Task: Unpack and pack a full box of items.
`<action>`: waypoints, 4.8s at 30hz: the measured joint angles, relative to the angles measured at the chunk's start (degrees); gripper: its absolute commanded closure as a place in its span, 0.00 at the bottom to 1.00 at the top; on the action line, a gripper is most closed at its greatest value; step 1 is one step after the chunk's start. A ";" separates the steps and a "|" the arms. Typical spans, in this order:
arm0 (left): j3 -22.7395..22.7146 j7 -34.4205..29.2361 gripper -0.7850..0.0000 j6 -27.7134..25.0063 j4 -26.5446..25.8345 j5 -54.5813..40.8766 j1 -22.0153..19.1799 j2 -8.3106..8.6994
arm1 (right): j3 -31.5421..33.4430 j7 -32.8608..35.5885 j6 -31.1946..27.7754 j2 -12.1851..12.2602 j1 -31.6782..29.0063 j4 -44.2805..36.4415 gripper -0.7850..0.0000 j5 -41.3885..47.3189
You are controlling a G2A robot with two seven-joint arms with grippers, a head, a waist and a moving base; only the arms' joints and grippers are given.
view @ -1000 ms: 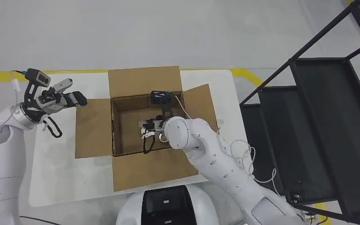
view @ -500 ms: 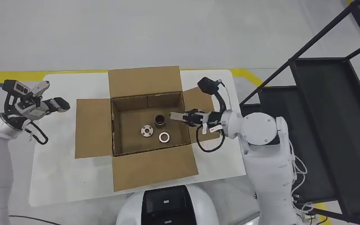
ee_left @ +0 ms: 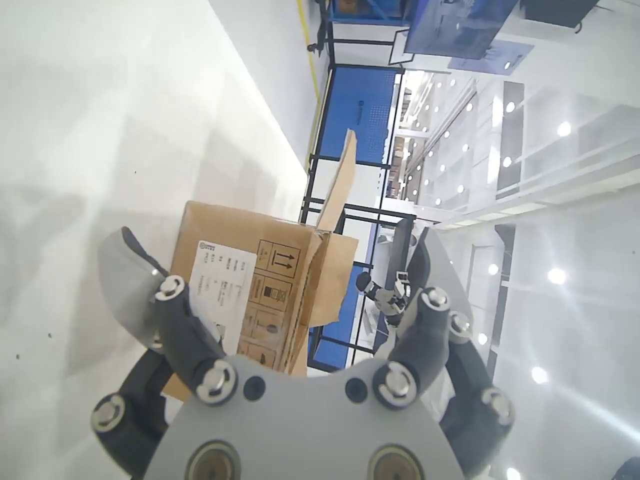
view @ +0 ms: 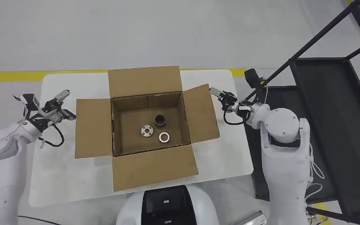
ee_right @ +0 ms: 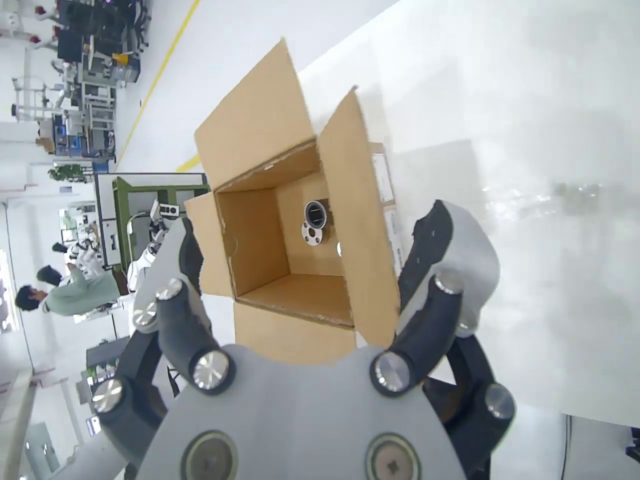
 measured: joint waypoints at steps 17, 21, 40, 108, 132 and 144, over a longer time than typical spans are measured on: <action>4.20 -7.32 0.00 -0.86 -4.28 -3.35 -3.67 -0.34 | -4.50 10.31 -6.60 1.79 2.43 6.76 0.00 5.63; 4.19 -8.45 0.00 -0.67 -9.20 -4.68 -2.10 -0.21 | -4.93 13.46 -9.63 2.29 1.91 6.25 0.00 9.82; 16.14 -10.75 0.00 1.45 -12.40 0.75 -9.79 -1.52 | -17.87 8.91 -7.60 3.31 3.43 0.03 0.00 4.62; 6.15 -11.66 0.00 -6.22 -8.49 -6.09 -6.00 1.89 | -19.66 17.83 -6.53 8.93 -2.52 11.39 0.00 2.64; 4.45 -9.81 0.00 -5.34 -10.69 -7.27 -3.66 2.75 | -17.46 22.51 -14.89 13.52 -3.15 9.82 0.00 21.75; 4.50 -9.55 0.00 -5.53 -11.28 -7.82 -3.39 2.99 | -22.05 24.93 -16.97 13.95 -1.75 14.30 0.00 27.22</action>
